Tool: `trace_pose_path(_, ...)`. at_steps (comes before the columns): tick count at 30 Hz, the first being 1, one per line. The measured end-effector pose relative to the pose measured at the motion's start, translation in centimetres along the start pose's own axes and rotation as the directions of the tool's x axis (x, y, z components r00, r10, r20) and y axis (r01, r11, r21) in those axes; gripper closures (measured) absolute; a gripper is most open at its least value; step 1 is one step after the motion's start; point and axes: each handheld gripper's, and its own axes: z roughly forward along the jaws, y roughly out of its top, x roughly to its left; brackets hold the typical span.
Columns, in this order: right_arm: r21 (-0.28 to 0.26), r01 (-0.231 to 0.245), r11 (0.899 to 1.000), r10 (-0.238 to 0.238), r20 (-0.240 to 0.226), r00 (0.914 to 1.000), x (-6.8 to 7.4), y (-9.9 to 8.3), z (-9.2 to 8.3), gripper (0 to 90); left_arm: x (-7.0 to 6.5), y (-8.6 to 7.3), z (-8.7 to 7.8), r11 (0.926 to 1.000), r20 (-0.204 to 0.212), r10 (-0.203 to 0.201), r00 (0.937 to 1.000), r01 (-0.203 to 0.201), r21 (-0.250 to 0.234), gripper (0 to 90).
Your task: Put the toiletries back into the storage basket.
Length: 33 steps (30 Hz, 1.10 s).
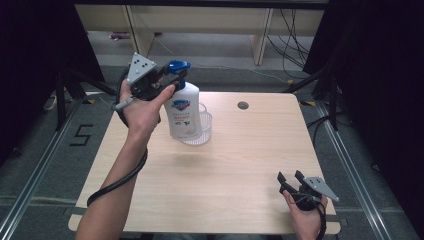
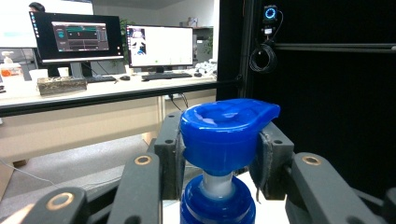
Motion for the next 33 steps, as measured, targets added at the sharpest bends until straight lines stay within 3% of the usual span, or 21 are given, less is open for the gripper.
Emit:
trace_pose_path(2, 0.018, 0.003, 1.000, -0.003, -0.006, 1.0000, 0.0, 0.0, -0.1, 31.9, 0.1, 0.0, 0.2, 1.0000, 0.001, -0.004, 1.0000, 0.004, 0.004, 59.8)
trace_pose_path(33, 0.020, 0.004, 1.000, -0.005, 0.013, 0.9999, 0.0, 0.0, 0.0, 31.9, 1.0, 1.2, 3.1, 0.9999, 0.016, 0.006, 0.9999, -0.006, 0.010, 59.8)
